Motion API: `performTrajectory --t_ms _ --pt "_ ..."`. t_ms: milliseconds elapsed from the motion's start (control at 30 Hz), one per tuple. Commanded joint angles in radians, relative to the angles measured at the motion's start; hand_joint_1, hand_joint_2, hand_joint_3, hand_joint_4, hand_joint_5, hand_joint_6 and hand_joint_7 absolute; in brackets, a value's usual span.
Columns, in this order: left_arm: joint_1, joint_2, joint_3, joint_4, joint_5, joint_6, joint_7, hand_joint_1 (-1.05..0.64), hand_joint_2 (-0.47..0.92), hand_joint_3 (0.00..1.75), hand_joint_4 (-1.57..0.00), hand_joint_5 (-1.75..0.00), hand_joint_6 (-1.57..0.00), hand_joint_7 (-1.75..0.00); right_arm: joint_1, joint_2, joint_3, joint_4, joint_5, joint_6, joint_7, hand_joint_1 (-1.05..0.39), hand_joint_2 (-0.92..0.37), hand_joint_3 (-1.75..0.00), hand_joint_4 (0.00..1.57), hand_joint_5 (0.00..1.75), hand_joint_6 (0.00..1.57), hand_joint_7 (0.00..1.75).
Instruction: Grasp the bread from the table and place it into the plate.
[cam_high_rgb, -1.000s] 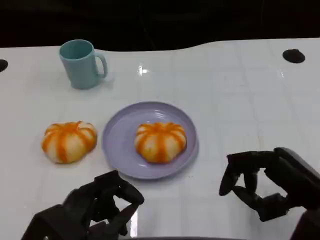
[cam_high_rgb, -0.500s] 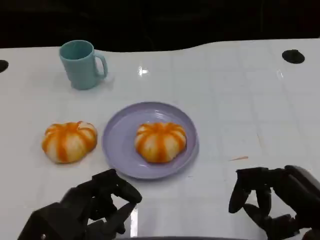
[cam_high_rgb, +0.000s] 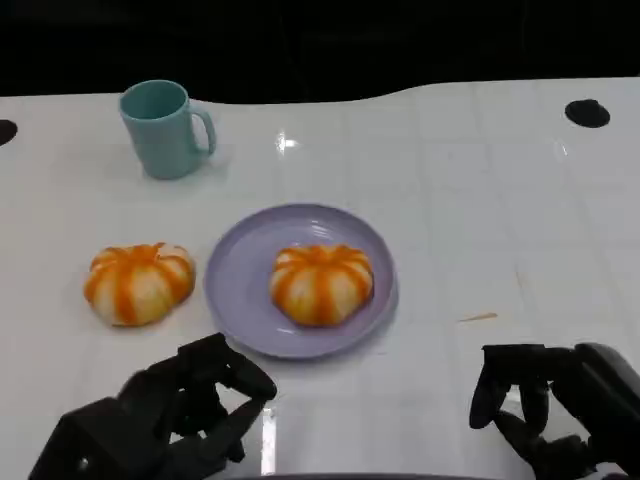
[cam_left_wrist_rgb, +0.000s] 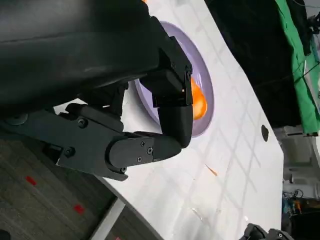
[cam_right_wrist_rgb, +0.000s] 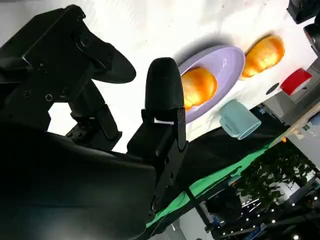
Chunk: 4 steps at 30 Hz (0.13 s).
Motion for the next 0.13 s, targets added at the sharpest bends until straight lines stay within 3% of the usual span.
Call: performTrajectory --t_ms 33,133 --pt "-0.011 0.019 0.008 0.026 0.002 -0.031 -0.005 -0.35 0.92 0.47 -0.65 -1.75 -0.59 -1.36 -0.022 -0.004 0.002 0.030 -0.006 -0.021 -0.018 -0.08 -0.22 -1.33 0.97 1.75 0.90 1.35" --pt "-0.015 0.021 0.010 0.031 0.000 -0.035 -0.007 -0.35 0.92 0.46 -0.65 -1.75 -0.59 -1.36 -0.028 -0.003 0.005 0.033 -0.022 -0.019 -0.024 -0.08 -0.21 -1.33 0.98 1.75 0.91 1.35"
